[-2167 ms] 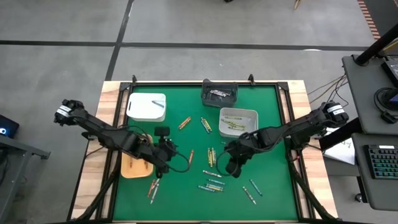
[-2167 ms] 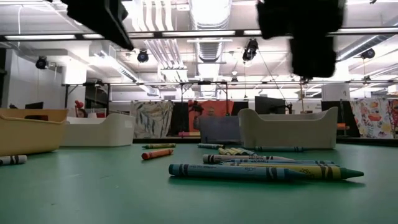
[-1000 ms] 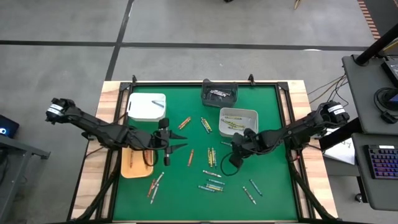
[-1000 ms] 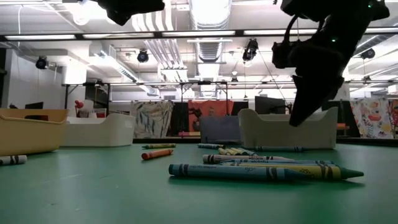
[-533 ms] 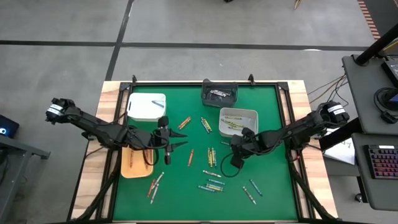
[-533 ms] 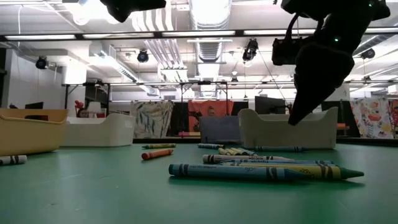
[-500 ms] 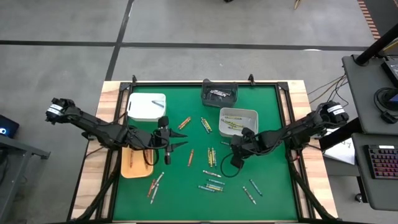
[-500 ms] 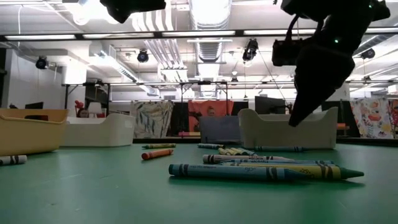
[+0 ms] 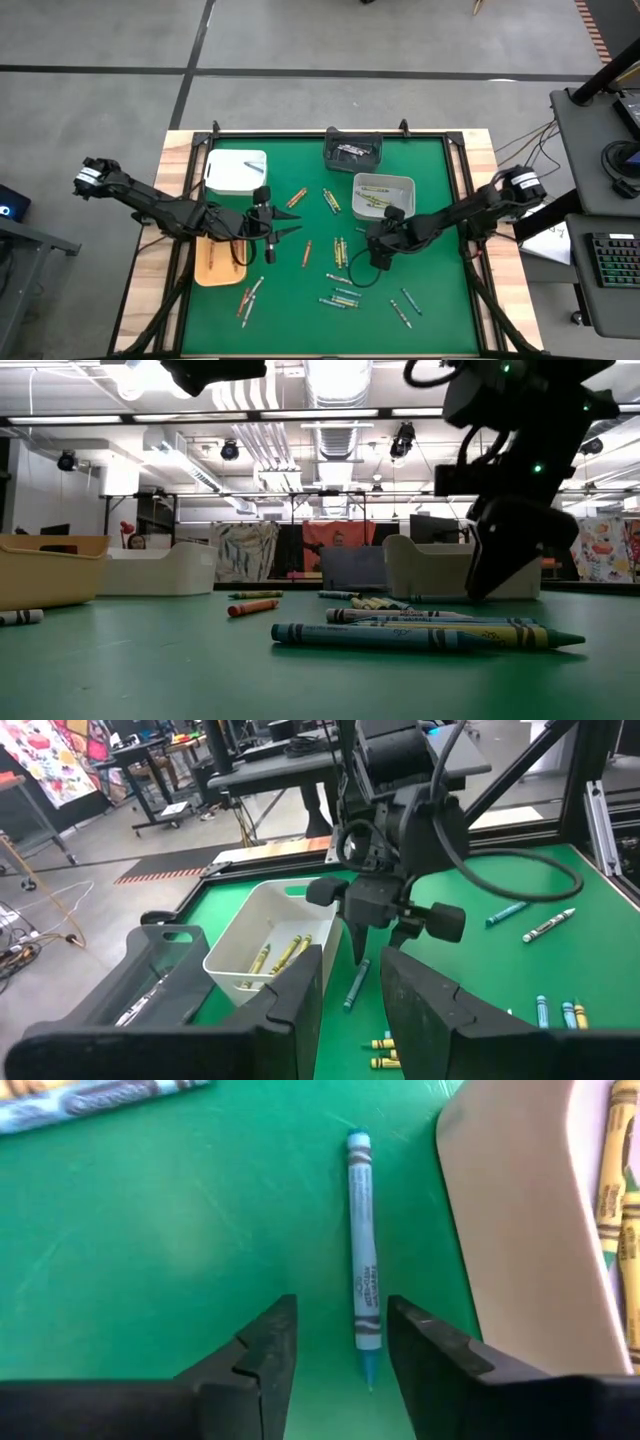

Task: Sort crayons
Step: Put the blue crayon into the white bin

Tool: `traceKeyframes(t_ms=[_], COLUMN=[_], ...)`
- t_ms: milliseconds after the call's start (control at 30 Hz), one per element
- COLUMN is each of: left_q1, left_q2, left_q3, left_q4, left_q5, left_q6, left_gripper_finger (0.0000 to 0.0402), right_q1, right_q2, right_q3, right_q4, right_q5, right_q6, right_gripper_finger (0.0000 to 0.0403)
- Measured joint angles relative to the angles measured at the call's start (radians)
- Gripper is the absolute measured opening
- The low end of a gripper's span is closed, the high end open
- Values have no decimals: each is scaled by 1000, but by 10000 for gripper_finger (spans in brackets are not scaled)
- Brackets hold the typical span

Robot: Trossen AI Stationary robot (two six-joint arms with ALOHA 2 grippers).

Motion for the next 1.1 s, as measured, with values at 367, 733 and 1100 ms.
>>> traceKeyframes(t_ms=[367, 733, 1100], left_q1=[0, 1, 4], left_q2=[0, 0, 0], left_q3=[-1, -1, -7], left_q4=[-4, -4, 5], left_q5=[0, 0, 0], left_q6=[0, 0, -1], left_gripper_finger=[87, 87, 87], right_q1=[-15, -18, -15], right_q2=[47, 49, 28], right_q3=[3, 3, 17], right_q4=[19, 28, 11], right_q5=[0, -57, -72], right_q6=[20, 25, 13], right_gripper_finger=[146, 62, 14])
